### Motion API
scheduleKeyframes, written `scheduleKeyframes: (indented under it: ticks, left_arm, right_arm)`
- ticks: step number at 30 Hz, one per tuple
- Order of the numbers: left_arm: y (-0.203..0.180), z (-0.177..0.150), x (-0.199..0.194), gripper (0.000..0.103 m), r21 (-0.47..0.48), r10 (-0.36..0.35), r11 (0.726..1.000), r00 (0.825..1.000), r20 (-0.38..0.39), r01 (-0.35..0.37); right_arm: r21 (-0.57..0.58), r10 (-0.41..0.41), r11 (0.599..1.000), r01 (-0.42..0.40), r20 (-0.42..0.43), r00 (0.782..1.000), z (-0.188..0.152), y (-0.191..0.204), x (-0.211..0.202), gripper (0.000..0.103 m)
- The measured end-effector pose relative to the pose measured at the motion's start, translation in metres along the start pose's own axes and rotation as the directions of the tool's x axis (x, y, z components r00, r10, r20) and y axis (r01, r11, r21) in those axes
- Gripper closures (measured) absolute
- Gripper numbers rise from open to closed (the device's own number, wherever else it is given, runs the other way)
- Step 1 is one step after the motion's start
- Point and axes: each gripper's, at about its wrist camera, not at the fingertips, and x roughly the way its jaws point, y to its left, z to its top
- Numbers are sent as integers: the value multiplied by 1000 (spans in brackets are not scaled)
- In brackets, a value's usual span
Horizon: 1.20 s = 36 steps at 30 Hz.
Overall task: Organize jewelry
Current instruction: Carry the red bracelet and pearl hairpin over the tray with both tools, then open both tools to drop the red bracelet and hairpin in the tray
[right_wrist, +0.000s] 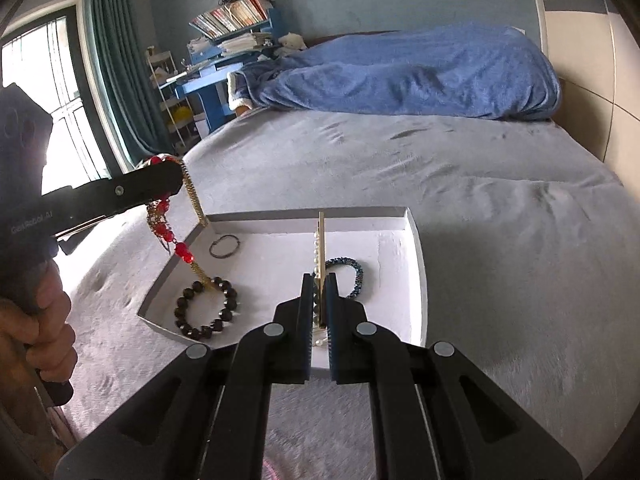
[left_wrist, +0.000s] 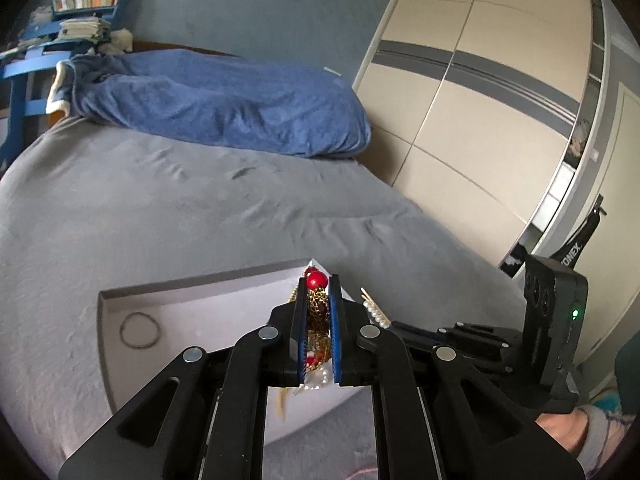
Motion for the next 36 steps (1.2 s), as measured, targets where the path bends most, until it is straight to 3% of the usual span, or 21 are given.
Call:
scheduleKeyframes:
  ticks: [18,31,36]
  left_arm:
    - [7,-29,60,93,40,40,999,986,-164,-34]
    - [17,-58,89,93,76,143,989,936,-321,-125]
    - [23,-61,87,74,74,171,985,929,-330,-155]
  right_arm:
    - [-3,-7,1000,6,-108,994,-9,-13,48,97]
    - [1,-71,997,73,-186,980,-22,-23,69,97]
    - [1,-84,996,86,-200,976,-27,-26,74,97]
